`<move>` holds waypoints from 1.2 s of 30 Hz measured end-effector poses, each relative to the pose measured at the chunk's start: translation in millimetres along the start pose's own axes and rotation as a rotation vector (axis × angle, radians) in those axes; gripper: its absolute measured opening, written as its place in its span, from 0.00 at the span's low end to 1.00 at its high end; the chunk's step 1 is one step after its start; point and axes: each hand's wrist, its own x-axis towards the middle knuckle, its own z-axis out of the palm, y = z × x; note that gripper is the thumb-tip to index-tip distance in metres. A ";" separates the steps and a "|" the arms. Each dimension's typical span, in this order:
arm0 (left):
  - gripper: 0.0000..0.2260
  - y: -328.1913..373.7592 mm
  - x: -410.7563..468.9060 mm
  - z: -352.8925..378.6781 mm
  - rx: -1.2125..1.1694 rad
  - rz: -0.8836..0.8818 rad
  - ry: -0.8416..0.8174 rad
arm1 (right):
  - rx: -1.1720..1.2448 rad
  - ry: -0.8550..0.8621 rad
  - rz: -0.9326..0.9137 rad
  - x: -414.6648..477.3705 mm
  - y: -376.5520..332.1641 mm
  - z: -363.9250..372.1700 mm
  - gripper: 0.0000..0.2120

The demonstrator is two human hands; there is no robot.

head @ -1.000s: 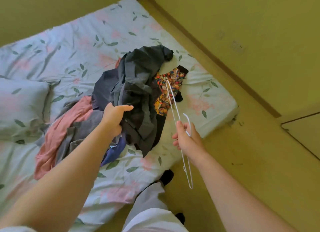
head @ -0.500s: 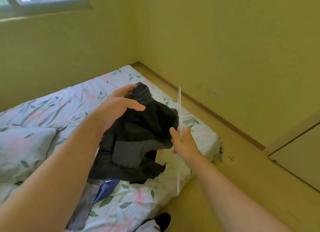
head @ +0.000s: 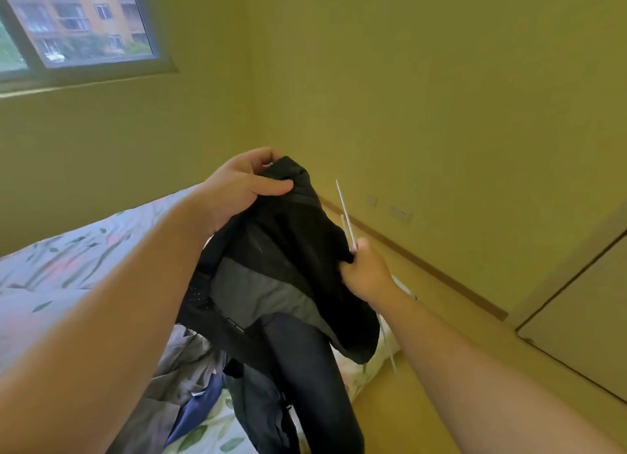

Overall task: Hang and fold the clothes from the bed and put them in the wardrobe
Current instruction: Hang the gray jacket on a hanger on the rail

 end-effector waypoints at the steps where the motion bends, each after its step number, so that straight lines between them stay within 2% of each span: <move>1: 0.04 -2.2 4.1 -1.6 0.033 -0.021 0.067 | 0.003 0.024 0.003 5.2 -4.4 -6.8 0.06; 4: 0.04 -16.4 15.2 -9.7 0.240 -0.158 0.270 | -0.024 0.124 0.012 19.7 -26.7 -29.5 0.06; 6: 0.03 -26.5 17.9 -9.7 0.320 -0.248 0.317 | -0.042 0.162 -0.015 24.9 -41.0 -41.6 0.09; 9: 0.05 -34.1 21.9 3.0 0.239 -0.300 0.370 | -0.119 0.195 -0.072 24.0 -52.1 -51.0 0.10; 11: 0.04 -33.4 27.9 18.2 0.174 -0.291 0.401 | -0.129 0.185 -0.115 19.0 -56.6 -53.0 0.08; 13: 0.03 -28.4 37.5 35.0 0.168 -0.251 0.435 | -0.035 0.101 -0.161 9.9 -61.9 -53.2 0.04; 15: 0.04 -23.1 45.8 50.1 0.101 -0.250 0.473 | 0.073 -0.001 -0.170 -2.3 -65.1 -54.1 0.06; 18: 0.22 -21.1 54.2 64.9 0.028 -0.278 0.395 | 0.177 -0.096 -0.143 -17.3 -61.8 -57.3 0.15; 20: 0.17 -20.6 56.7 74.3 -0.076 -0.252 0.306 | 0.170 -0.095 -0.154 -19.0 -55.7 -59.1 0.23; 23: 0.14 -18.1 57.6 88.1 -0.256 -0.235 0.180 | -0.057 0.017 -0.150 -11.3 -40.3 -54.8 0.31; 24: 0.16 -18.8 60.4 92.3 -0.296 -0.232 0.125 | -0.128 0.085 -0.124 -8.3 -34.6 -52.9 0.29; 26: 0.19 -21.3 67.1 98.5 -0.299 -0.222 0.031 | -0.134 0.221 -0.082 -4.4 -26.1 -53.5 0.18; 28: 0.25 -33.6 77.7 99.1 -0.030 -0.134 -0.013 | -0.028 0.297 -0.067 -0.5 -22.3 -59.8 0.12; 29: 0.28 -44.1 84.8 97.8 0.197 -0.061 0.007 | 0.009 0.327 -0.052 2.6 -22.3 -64.5 0.12; 31: 0.27 -67.8 95.3 96.6 0.566 0.076 0.127 | 0.036 0.362 -0.007 10.5 -26.8 -75.2 0.13; 33: 0.24 -95.6 102.8 96.3 0.637 0.084 0.208 | 0.043 0.348 0.000 17.1 -33.9 -84.7 0.16; 36: 0.20 -134.3 115.2 96.3 0.612 -0.091 0.250 | 0.077 0.321 -0.019 25.5 -39.3 -99.5 0.20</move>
